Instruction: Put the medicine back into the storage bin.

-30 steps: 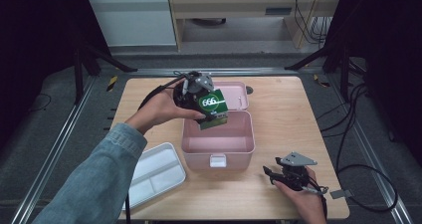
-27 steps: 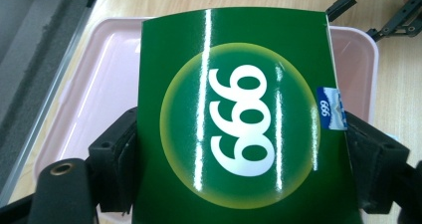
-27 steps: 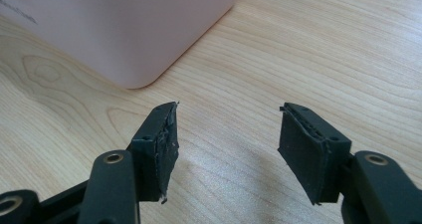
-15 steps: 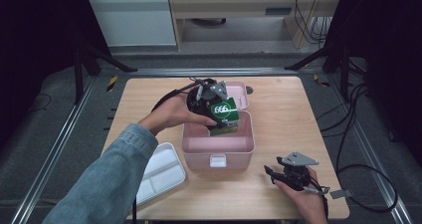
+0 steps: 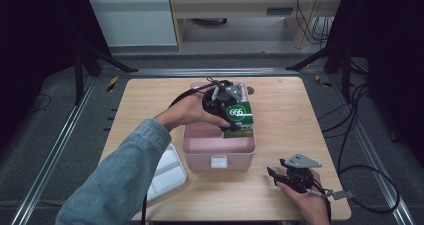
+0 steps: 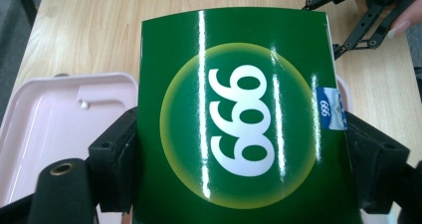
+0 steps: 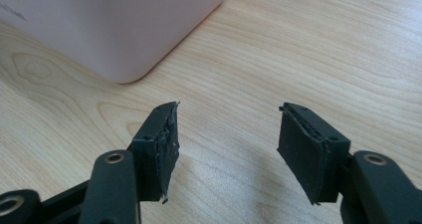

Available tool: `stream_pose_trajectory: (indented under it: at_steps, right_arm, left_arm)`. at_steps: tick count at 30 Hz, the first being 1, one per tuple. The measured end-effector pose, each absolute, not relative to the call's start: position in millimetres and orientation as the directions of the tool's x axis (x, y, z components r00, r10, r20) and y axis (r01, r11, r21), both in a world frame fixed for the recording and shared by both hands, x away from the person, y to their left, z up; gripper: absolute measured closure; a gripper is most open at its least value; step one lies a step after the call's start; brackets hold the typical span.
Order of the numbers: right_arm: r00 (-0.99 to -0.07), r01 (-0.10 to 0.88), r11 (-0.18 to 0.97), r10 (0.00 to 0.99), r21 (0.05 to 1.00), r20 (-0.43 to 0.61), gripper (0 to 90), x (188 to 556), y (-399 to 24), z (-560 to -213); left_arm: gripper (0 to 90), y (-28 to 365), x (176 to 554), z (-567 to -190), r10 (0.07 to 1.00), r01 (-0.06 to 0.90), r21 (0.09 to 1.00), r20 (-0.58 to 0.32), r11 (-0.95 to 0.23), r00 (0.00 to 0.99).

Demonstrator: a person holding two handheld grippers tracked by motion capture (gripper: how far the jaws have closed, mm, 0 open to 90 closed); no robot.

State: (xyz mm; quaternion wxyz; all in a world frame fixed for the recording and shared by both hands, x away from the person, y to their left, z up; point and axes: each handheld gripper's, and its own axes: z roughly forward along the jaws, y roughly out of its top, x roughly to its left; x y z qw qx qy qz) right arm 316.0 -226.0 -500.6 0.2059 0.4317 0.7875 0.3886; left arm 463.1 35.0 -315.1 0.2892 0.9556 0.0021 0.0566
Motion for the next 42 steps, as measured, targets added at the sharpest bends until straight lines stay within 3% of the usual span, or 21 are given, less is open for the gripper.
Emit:
stream_pose_trajectory:
  at_steps: [15,42]
  right_arm:
    - [-0.523,0.531,0.317,0.852,0.786,0.009,41.0,310.2,-233.4,-501.4]
    - [-0.527,0.531,0.319,0.85,0.785,0.012,41.0,310.6,-231.8,-501.5]
  left_arm:
    - [17.3,23.9,471.3,-327.1,-0.017,-0.066,0.54,0.095,-0.839,0.995]
    - [16.9,22.2,473.2,-375.2,-0.016,-0.043,0.528,0.054,-0.848,0.998]
